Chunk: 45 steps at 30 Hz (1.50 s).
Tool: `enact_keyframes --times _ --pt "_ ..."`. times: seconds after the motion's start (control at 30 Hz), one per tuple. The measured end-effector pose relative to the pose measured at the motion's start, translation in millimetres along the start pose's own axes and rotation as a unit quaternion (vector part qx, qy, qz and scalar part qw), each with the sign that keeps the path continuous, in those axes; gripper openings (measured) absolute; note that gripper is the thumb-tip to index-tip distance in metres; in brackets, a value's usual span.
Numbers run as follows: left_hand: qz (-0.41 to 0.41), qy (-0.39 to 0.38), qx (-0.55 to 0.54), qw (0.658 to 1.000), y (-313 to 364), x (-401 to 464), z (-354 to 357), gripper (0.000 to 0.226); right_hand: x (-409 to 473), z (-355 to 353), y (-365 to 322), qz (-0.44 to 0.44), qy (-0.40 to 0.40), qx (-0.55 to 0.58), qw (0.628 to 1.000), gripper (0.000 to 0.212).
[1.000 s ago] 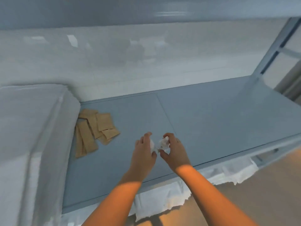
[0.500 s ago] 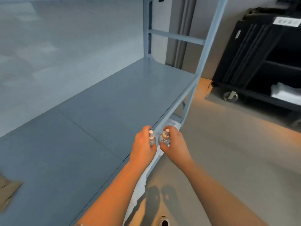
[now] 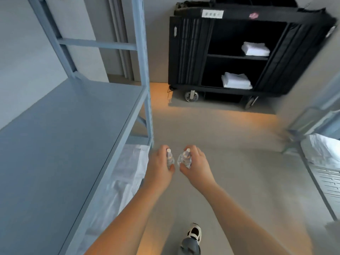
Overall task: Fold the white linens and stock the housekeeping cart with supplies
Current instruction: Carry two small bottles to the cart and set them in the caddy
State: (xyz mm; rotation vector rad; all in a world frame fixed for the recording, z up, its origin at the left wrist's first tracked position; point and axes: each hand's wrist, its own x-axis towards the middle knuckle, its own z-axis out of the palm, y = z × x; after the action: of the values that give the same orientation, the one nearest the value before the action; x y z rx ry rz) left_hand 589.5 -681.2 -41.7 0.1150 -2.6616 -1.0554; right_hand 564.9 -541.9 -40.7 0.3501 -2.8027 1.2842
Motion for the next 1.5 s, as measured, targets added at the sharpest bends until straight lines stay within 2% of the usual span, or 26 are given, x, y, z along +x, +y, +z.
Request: enact_keyframes --times 0.27,0.53,0.8,1.0,1.17,1.3,1.37,1.5 --pt "0.064 -0.030 -0.008 0.997 67 146 101 0.028 122 -80 87 0.045 0.047 0.000 0.998 0.037" --pt "0.107 -0.063 -0.027 0.992 132 282 174 0.029 249 -159 142 0.045 0.085 -0.005 0.995 0.037" --pt "0.128 -0.076 -0.028 0.988 149 432 243 0.029 391 -197 199 0.053 0.106 -0.016 0.993 0.035" --pt "0.127 -0.084 -0.004 0.988 149 593 298 0.031 542 -220 237 0.061 0.118 -0.018 0.991 0.032" --pt "0.139 -0.070 0.004 0.988 165 734 336 0.045 678 -255 254 0.069 0.134 -0.026 0.988 0.029" --pt "0.137 -0.060 0.018 0.989 183 823 367 0.049 761 -286 269 0.079 0.148 -0.034 0.985 0.030" --pt "0.131 -0.055 0.017 0.990 195 858 384 0.048 795 -300 280 0.086 0.153 -0.034 0.984 0.028" --pt "0.171 -0.066 0.005 0.983 218 925 413 0.038 861 -327 305 0.073 0.160 -0.039 0.984 0.027"
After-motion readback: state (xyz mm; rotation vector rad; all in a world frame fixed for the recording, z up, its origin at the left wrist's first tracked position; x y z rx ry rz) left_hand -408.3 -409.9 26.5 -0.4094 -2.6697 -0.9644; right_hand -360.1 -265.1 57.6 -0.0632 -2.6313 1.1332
